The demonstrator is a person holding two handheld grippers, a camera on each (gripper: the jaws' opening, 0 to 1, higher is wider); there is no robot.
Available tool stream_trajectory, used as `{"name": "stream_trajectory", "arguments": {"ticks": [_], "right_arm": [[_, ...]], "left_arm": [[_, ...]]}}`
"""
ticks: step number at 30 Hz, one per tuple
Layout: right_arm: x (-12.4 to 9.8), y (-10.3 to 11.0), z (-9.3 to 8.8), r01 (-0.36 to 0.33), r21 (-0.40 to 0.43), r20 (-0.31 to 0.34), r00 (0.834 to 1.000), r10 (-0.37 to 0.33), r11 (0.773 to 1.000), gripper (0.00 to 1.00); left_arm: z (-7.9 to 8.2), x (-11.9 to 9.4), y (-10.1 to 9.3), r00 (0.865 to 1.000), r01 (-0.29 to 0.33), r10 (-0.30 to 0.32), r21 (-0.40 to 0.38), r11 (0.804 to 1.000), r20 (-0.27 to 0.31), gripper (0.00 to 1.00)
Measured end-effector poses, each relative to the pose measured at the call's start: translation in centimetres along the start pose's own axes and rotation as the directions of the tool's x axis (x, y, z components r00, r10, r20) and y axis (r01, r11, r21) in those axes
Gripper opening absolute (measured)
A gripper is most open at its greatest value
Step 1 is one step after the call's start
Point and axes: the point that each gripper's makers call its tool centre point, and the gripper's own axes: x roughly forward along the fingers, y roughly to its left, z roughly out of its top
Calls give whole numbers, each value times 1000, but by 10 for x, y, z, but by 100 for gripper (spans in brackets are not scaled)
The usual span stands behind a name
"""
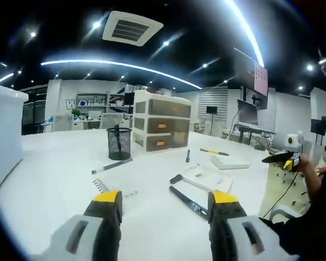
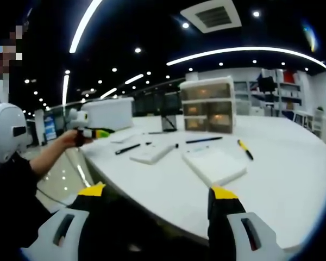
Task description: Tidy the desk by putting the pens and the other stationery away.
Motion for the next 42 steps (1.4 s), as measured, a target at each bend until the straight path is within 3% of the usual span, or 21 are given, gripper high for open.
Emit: {"name": "stream_trajectory", "arguments": {"ticks": [2,6,16,30,36,42], "right_arm": [[0,1,0,-3,-4,-1,1000,3,1000,71],[-1,0,1,-4,-1,6,1000,4,1000,71],[-7,2,1,-24,29,33,999,23,999,70],[-16,-10,-1,11,35,40,999,-12,999,70],[-16,-10,-2,9,37,42,999,-11,999,70],[-19,-15,-3,28,38,47,998,-30,999,70]], "left_arm": [[-5,2,0,999,16,-16,7,1000,-45,64],[-3,8,4,997,22,-20,26,999,-80,64],[20,24,15,996,23,-14,95,995,-92,64],[31,55,37,983,20,10,167,986,-181,63],[44,72,41,974,50,13,266,963,-227,63],[58,89,39,969,94,-15,310,946,-248,62]]}}
